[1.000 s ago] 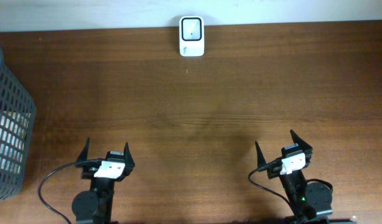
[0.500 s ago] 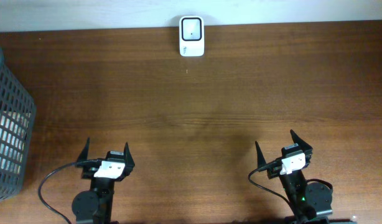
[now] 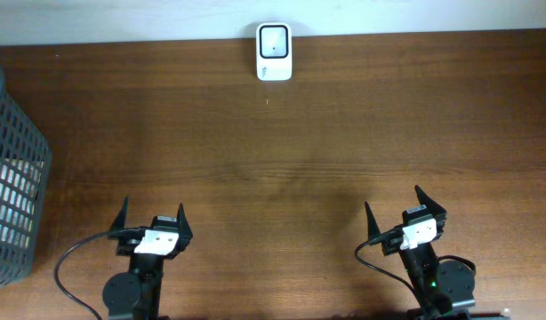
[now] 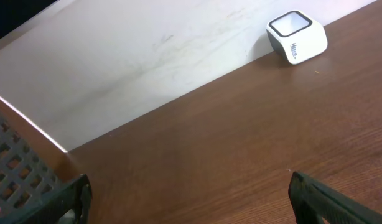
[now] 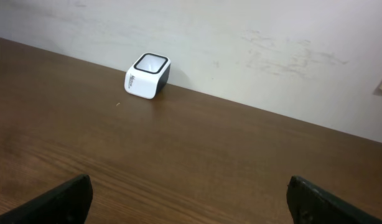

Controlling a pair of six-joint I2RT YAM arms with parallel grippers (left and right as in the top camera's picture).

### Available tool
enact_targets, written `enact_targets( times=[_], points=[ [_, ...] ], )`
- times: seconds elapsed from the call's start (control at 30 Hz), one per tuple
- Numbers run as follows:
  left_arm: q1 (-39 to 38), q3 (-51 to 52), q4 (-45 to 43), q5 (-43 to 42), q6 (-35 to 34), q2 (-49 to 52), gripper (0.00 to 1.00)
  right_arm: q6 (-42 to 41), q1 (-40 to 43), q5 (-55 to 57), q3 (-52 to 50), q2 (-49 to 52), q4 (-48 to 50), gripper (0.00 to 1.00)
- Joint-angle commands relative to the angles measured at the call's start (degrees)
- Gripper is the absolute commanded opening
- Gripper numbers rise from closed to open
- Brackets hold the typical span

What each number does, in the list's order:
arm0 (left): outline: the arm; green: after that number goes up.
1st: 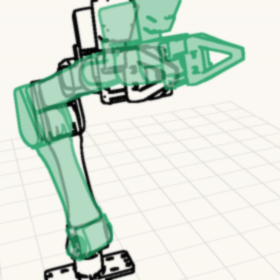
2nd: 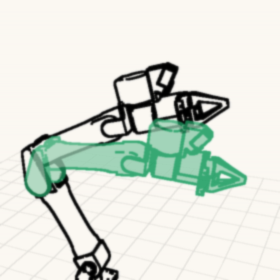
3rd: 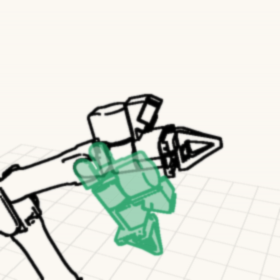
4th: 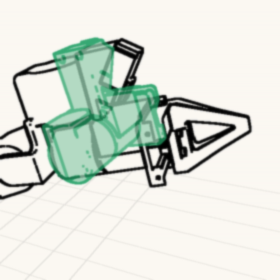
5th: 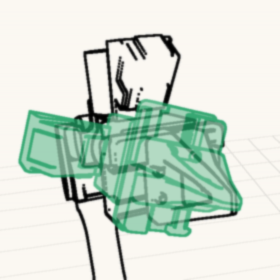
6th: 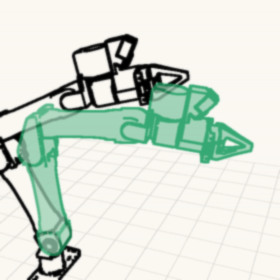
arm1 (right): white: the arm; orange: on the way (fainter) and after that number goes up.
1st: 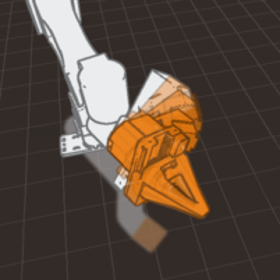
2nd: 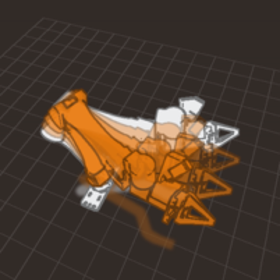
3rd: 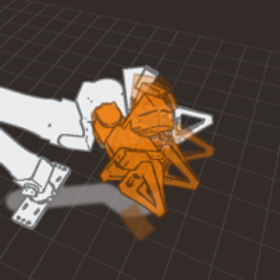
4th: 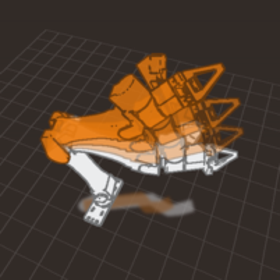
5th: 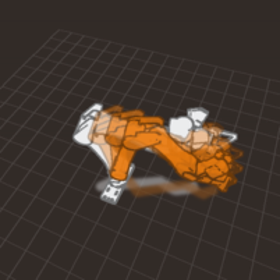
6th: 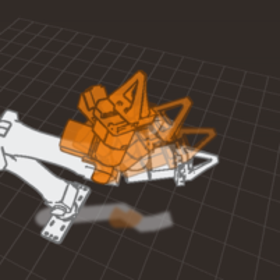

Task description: Scan the item barcode

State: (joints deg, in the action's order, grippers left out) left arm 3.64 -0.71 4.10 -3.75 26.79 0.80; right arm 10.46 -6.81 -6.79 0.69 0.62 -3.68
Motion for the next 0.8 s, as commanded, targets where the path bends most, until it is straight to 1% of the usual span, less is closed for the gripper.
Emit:
enact_targets(
  times=[0.0, 0.53, 0.7, 0.77],
  points=[
    [-0.22, 0.20, 0.33, 0.57, -0.50, -0.07, 0.99, -0.66, -0.35, -0.52, -0.37, -0.22, -0.22, 0.98],
    [-0.22, 0.20, 0.33, 0.37, -0.50, -0.07, 0.99, -0.66, -0.35, -0.52, -0.37, -0.22, -0.22, 0.98],
    [-0.22, 0.17, -0.28, -4.22, -0.61, -0.07, 0.99, -0.66, -0.35, -0.52, -0.37, -0.22, -0.22, 0.98],
    [-0.22, -0.09, -0.35, -4.37, -3.41, -0.07, 0.99, -0.66, -0.35, -0.52, -0.37, -0.22, -0.22, 0.98]
  ],
)
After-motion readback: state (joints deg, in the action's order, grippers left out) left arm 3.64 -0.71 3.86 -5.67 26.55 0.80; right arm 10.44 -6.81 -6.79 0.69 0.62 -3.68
